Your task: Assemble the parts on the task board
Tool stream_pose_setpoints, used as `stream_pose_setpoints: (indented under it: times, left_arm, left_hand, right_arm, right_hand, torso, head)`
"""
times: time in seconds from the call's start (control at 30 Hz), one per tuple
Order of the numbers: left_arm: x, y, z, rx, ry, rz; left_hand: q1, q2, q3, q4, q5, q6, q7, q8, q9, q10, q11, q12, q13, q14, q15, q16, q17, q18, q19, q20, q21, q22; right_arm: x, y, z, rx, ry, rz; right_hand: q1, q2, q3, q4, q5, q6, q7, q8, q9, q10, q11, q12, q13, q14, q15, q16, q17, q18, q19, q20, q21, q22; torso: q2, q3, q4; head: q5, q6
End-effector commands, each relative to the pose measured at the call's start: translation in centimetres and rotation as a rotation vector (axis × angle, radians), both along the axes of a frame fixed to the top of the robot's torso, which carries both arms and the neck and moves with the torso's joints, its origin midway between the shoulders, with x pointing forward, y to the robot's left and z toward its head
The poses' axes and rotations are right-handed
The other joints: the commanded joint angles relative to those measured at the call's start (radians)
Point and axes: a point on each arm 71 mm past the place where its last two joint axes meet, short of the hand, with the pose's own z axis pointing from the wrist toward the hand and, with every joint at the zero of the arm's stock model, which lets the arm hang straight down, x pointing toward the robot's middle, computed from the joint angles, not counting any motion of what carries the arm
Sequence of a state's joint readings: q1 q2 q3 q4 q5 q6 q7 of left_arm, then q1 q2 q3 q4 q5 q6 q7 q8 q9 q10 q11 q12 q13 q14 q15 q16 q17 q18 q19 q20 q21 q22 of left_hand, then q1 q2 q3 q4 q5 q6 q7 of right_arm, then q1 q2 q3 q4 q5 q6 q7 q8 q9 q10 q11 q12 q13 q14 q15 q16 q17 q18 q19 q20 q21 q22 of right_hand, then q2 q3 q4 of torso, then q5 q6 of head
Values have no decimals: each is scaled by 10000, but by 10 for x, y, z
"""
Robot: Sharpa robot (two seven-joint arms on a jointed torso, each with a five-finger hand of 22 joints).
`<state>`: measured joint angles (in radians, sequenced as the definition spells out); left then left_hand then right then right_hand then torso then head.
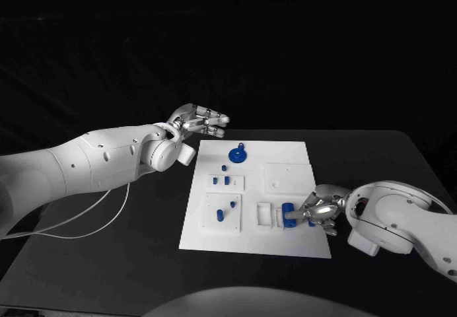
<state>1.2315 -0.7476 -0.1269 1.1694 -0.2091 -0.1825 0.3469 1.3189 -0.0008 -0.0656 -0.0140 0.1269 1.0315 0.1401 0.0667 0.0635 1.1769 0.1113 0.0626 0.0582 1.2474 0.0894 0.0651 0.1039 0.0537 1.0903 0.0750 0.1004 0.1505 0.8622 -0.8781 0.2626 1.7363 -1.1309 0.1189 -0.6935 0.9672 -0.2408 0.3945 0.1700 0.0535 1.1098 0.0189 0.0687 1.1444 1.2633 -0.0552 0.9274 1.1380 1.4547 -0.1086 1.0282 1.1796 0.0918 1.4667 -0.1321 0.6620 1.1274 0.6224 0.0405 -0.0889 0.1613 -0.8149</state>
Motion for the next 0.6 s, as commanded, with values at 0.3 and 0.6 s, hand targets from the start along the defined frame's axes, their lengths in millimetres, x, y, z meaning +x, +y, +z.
stream_pose_setpoints:
  times: [0.3,0.6]
  left_arm:
    - [-1,-2,0,-125,66,-215]
    - [-2,-2,0,-153,122,-304]
  left_hand:
    - [-115,-12,-7,68,-26,-85,6,-8,3,-73,33,-12,12,-46,40,-24,19,-86,7,29,34,-30]
    - [-169,-10,5,121,-36,-99,13,-9,2,-103,46,-12,12,-76,52,-23,25,-83,-15,43,33,-56]
  right_arm:
    - [2,2,-16,-997,-27,-167]
    - [7,4,-22,-1404,-381,-156]
  right_hand:
    - [27,-42,-141,289,-53,-193,43,-48,-354,-51,91,-98,35,75,49,-27,71,-26,459,44,10,56]
    - [-12,-48,-281,649,-51,-201,50,-41,-561,-61,97,-142,50,86,55,-86,112,-19,461,53,-21,96]
  torso:
    - [10,-5,3]
    - [17,-1,-3]
  head:
    - [79,-39]
    - [103,-63]
